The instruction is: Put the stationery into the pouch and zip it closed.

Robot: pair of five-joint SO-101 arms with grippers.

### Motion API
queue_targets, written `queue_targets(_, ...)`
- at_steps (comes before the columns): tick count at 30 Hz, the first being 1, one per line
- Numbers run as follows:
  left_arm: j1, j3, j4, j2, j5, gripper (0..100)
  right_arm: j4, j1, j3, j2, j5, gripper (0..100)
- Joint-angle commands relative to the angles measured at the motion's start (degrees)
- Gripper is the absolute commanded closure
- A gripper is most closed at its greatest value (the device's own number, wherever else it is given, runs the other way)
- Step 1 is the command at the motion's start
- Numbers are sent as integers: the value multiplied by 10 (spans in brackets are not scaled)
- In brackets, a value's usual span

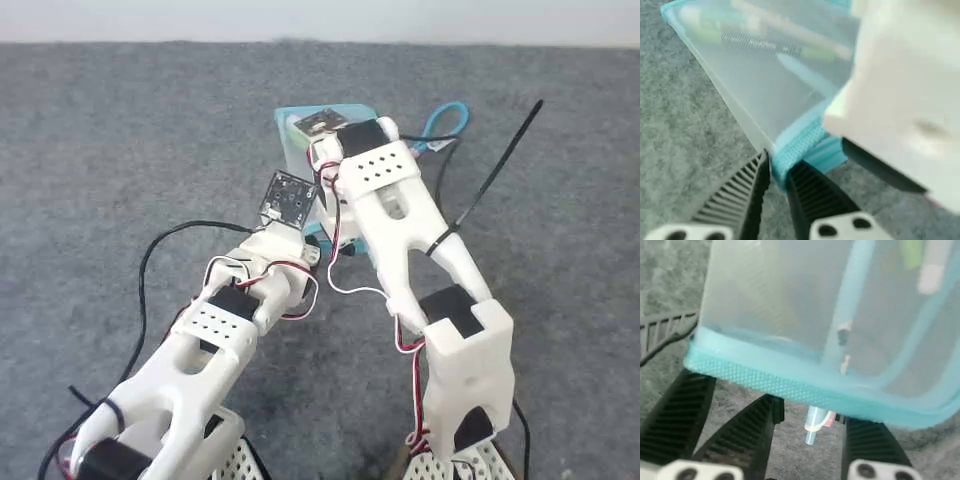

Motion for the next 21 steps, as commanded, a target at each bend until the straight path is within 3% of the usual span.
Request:
queue_targets(1,8,-6,-11,-12,-7,988,-16,39,-39,-14,-21,831)
queue_targets(9,7,-6,-11,-12,-7,988,11,70,-38,-79,-13,832)
queue_targets(16,-5,-6,-11,-13,-7,988,31,73,24,-148,42,833)
queue_targets(21,-4,-6,-11,-13,-7,988,-34,70,131,-233,54,834)
